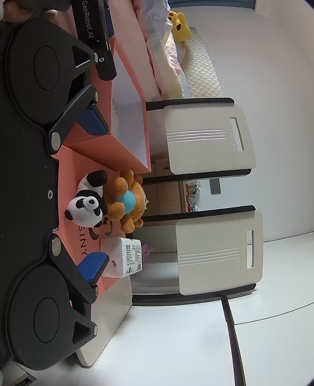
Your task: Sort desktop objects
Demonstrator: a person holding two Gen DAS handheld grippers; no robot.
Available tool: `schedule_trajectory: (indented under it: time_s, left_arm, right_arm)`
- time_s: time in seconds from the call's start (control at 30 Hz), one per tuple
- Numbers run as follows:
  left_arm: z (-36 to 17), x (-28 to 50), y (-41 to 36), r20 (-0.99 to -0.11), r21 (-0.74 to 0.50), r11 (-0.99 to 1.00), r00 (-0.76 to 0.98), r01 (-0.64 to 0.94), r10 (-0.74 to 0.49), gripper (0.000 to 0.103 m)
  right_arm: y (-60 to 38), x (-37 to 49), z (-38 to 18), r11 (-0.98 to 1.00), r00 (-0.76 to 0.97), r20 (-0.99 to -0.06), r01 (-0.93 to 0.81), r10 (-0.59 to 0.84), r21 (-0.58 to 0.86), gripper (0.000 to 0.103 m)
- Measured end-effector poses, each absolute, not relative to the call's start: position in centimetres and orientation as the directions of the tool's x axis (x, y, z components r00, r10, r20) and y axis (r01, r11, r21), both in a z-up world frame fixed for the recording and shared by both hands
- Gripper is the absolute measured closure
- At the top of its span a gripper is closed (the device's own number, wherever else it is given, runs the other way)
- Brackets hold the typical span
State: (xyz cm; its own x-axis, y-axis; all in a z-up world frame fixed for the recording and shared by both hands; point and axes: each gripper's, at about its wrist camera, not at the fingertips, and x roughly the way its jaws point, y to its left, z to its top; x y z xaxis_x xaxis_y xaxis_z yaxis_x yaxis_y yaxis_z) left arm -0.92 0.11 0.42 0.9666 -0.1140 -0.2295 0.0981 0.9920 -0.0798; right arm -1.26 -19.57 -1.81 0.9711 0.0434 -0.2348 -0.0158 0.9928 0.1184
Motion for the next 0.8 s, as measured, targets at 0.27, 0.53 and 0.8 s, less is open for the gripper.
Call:
schedule_trajectory:
  time_s: [0.27,0.53,0.8]
  left_arm:
    - [-0.1,-0.3,-1.4,-0.250,-0.063,0.993,0.962,0.096,-0.109,0.000]
    - [-0.9,0.9,-3.0,-0.292,-0.086,0.982,0.938,0.168,-0.186,0.000]
    - [-1.8,2.6,-5.2,-0.295,-0.122,0.972,0.927,0.203,-0.230,0.000]
  right_arm:
    - [-20.8,-1.8,-1.7,0.991,0.974,-0.226,-0.001,0.032,0.135,0.000]
    - [-22.4,-2.1,-1.8,0.988,0.974,-0.226,0.027,0.008,0.153,0.000]
    - [-24.3,-2.3,-2.0,0.984,0.972,-0.234,0.059,-0.018,0.169,0.000]
